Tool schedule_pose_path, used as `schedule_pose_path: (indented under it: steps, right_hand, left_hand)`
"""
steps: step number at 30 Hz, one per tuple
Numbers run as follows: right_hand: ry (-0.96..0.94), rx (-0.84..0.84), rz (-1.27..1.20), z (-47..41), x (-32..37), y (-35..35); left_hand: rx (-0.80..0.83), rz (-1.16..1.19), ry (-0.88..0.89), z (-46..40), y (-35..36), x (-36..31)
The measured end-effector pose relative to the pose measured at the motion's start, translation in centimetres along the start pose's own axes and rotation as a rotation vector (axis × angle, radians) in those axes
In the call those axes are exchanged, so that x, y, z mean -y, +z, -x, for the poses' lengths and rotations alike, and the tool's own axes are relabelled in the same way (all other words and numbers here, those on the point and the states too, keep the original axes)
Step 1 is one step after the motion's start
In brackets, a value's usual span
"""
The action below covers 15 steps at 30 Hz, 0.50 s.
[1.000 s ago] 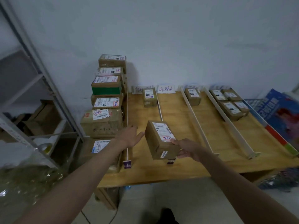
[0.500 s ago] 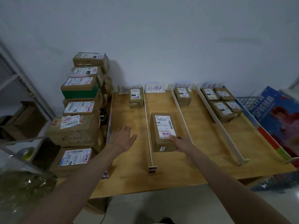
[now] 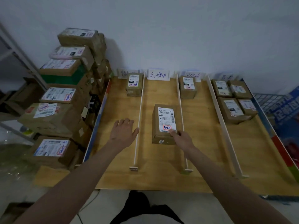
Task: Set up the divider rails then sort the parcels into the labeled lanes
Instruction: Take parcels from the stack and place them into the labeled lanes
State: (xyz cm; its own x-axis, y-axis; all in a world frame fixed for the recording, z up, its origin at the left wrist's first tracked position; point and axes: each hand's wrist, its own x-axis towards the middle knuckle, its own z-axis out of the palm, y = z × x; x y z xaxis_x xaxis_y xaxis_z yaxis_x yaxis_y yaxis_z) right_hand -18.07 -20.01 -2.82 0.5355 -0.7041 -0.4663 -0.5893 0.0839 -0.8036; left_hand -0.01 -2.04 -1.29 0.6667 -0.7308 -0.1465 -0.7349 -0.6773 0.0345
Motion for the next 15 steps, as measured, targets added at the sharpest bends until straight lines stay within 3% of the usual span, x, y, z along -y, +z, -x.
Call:
schedule_pose_path:
  steps: [15]
  right_hand:
    - [-0.009,0.028,0.057,-16.6,6.1,0.9]
  left_hand:
    - [0.035,0.087,-0.040,-16.1,1.0,0.0]
